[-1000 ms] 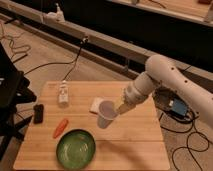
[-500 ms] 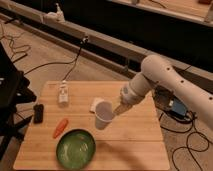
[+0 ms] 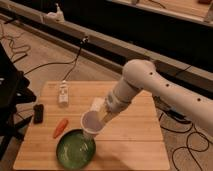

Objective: Place the ceramic cup in the ceramic bowl

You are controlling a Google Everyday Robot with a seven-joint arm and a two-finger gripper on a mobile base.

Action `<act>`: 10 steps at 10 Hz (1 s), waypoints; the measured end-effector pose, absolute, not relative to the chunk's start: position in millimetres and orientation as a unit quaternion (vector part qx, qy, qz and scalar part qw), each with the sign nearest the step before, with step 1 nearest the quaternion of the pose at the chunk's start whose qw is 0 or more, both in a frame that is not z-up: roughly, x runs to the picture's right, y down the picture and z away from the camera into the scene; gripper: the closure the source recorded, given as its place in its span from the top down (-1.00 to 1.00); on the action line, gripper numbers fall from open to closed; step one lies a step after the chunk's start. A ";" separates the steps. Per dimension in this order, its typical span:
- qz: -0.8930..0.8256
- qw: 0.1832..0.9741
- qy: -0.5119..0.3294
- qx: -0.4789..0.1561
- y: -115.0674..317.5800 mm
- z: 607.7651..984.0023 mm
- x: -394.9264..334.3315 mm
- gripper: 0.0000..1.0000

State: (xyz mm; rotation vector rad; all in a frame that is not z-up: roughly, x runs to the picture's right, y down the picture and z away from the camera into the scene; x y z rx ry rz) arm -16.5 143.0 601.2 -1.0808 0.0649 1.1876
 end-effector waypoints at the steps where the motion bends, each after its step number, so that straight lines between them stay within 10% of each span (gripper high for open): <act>1: 0.518 0.702 0.031 -0.487 153.9 598.8 -28.0 -1.00; 10: 0.449 0.714 0.025 -0.536 208.1 601.4 -118.1 -1.00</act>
